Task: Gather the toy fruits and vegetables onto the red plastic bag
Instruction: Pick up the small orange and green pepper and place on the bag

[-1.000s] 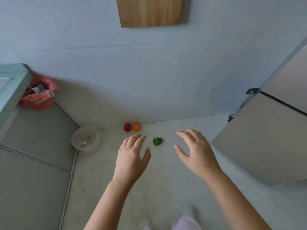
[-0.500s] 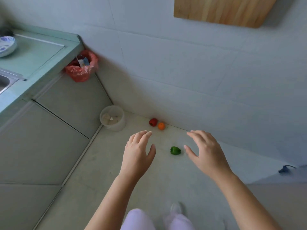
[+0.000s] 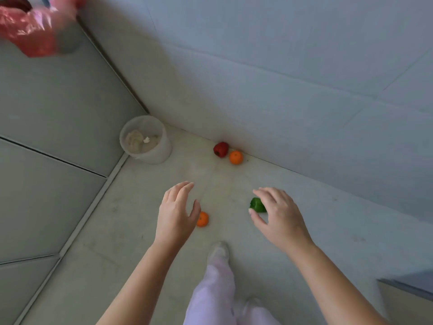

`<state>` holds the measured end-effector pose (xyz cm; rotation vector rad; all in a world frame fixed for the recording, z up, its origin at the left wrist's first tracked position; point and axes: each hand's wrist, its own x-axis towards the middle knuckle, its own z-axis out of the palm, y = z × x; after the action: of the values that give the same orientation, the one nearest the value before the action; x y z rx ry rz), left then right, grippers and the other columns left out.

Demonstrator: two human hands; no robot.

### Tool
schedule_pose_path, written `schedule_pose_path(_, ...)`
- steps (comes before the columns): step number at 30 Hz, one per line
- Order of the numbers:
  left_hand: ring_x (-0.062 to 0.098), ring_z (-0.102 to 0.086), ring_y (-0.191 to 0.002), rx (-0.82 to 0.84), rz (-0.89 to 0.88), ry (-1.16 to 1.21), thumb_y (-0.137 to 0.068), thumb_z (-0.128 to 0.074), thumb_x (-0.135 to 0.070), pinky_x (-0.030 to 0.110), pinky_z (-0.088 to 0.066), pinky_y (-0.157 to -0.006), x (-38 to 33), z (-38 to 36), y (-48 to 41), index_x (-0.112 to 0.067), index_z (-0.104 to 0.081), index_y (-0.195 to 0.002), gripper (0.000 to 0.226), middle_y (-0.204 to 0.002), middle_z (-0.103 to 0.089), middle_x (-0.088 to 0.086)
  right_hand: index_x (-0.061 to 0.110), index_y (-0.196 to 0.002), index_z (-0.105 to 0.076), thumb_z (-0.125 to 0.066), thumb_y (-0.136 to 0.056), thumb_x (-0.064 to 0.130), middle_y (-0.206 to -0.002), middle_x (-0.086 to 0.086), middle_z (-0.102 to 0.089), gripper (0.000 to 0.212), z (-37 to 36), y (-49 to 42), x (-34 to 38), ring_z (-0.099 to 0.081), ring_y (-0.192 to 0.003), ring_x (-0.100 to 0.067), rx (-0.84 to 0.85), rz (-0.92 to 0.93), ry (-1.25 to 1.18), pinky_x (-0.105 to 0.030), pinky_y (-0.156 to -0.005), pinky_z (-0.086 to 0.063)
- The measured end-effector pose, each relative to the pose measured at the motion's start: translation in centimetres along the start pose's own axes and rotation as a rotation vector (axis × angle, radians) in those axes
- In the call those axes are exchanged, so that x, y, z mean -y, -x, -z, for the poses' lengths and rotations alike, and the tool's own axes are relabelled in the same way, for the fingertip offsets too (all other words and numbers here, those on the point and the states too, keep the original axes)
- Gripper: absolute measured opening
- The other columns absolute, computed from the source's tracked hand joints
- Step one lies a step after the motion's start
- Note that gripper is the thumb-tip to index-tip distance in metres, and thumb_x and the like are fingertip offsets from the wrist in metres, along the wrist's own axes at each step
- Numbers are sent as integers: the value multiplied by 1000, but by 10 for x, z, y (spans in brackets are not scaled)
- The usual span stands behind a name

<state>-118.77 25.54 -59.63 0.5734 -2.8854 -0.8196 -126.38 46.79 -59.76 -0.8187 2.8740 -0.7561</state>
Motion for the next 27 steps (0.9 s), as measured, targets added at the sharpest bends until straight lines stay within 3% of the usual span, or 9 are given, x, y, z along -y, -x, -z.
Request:
schedule_pose_path(4,31,-53,-108,32,64,47,-78,-54,-18,15,-26,-92,55,-81,-24,0,-58,-110,37,-111,-61,15,6,-108,-60,-45,-76,38,-99,-10,-65,47,-85,-13,-51,-61,-89,-31,34,-41,-33,-34,-78,-49)
schedule_pose_path(7,33,-54,-108,62,79,47,-80,-58,-13,14,-24,-93,104,-149,-36,1,-59,-110,34,-112,-61,16,6,-112,-58,-50,-76,36,-100,-10,-64,47,-156,-14,-95,-60,-91,-30,93,-72,-21,-34,-79,-48)
schedule_pose_path(11,33,-54,-109,113,109,50,-80,-53,-24,31,-36,-94,168,-232,-45,0,-59,-112,40,-114,-61,16,4,-113,-57,-63,-71,28,-100,-13,-64,48,-242,-11,-152,-61,-91,-34,191,-112,14,-39,-78,-50)
schedule_pose_path(15,34,-50,-113,99,130,9,-81,-65,-10,38,-38,-94,217,-295,-48,-1,-58,-114,35,-118,-59,15,5,-113,-58,-57,-69,33,-105,-11,-64,51,-306,-11,-193,-60,-95,-33,258,-51,49,-40,-82,-50)
schedule_pose_path(22,39,-55,-109,209,-14,-175,-70,-76,-9,45,-44,-90,278,-367,-39,0,-61,-111,45,-116,-61,20,13,-130,-43,-64,-79,32,-128,-7,-48,58,-375,-14,-241,-43,-118,-25,297,-143,6,-30,-96,-33)
schedule_pose_path(27,38,-43,-120,254,92,-190,-75,-71,-16,46,-36,-98,298,-389,-33,-2,-54,-123,52,-128,-52,20,14,-132,-39,-65,-79,33,-132,-9,-43,63,-386,-19,-269,-38,-122,-27,378,-157,94,-32,-100,-29)
